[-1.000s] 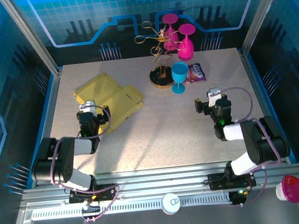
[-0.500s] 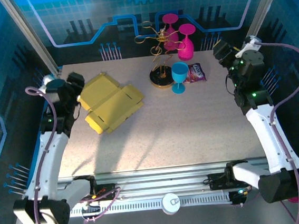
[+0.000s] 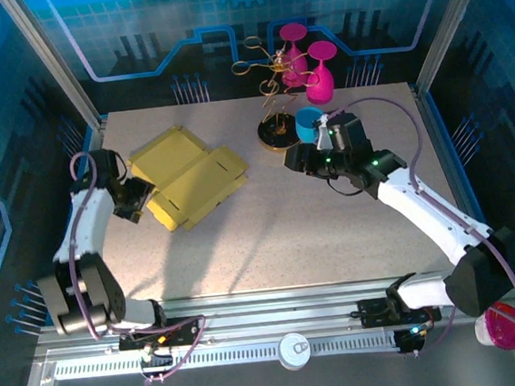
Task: Fold the paper box
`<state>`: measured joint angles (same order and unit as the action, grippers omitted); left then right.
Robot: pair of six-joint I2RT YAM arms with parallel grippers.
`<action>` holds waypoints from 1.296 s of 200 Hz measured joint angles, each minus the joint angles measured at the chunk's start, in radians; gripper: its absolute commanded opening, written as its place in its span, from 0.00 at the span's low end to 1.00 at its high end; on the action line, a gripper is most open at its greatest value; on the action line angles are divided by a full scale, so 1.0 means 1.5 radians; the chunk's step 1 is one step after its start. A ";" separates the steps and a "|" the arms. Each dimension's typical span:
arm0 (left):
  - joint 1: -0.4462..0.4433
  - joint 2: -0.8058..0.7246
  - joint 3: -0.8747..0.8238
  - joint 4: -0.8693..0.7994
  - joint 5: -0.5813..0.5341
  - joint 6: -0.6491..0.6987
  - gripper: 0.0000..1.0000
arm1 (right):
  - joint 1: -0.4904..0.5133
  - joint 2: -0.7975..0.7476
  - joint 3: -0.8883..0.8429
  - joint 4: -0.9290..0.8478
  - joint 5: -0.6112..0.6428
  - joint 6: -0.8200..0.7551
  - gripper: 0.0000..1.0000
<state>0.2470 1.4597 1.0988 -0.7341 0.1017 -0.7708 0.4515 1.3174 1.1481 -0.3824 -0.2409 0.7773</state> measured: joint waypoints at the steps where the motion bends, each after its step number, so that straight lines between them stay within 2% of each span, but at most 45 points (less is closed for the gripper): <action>1: 0.000 0.000 0.000 0.000 0.000 0.000 0.62 | 0.000 0.001 0.000 0.000 -0.002 -0.001 0.53; 43: 0.004 0.186 0.080 0.024 -0.018 0.131 0.59 | 0.000 0.006 0.000 -0.015 -0.051 -0.022 0.53; 88: 0.004 0.261 0.118 0.067 -0.021 0.216 0.60 | 0.000 -0.010 -0.004 -0.025 -0.075 -0.025 0.54; 134: -0.003 0.318 0.145 0.106 0.011 0.270 0.59 | 0.000 0.001 -0.004 -0.024 -0.094 -0.024 0.54; 194: -0.034 0.280 0.059 0.139 0.079 0.261 0.60 | 0.000 0.037 -0.004 -0.014 -0.109 -0.022 0.54; 220: -0.089 0.219 -0.002 0.157 0.114 0.215 0.59 | 0.000 0.038 -0.004 -0.006 -0.110 -0.022 0.54; 259: -0.201 0.128 -0.106 0.223 0.170 0.108 0.57 | -0.008 0.038 -0.016 0.007 -0.124 -0.017 0.54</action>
<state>-0.0551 1.6512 0.9394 -0.4000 0.3565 -0.6090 0.4400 1.3750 1.1240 -0.3725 -0.4263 0.7521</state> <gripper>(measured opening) 0.576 0.543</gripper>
